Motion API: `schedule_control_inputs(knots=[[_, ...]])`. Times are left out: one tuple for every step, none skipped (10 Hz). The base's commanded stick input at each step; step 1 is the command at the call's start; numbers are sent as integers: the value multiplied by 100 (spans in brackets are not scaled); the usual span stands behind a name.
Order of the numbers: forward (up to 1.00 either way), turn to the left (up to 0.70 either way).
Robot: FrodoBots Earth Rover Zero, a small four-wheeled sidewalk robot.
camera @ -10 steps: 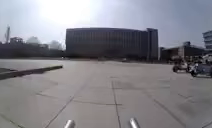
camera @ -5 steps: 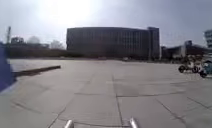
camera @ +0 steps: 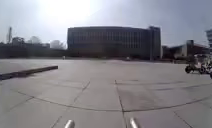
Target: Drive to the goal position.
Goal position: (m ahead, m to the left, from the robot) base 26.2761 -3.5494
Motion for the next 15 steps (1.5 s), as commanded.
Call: schedule_control_inputs(knots=[[100, 0], [100, 0], [100, 24], [100, 27], [100, 27], [100, 27], [100, 27], [100, 27], [100, 16], [100, 0], [100, 0], [100, 0], [100, 0], [100, 0], [100, 0]])
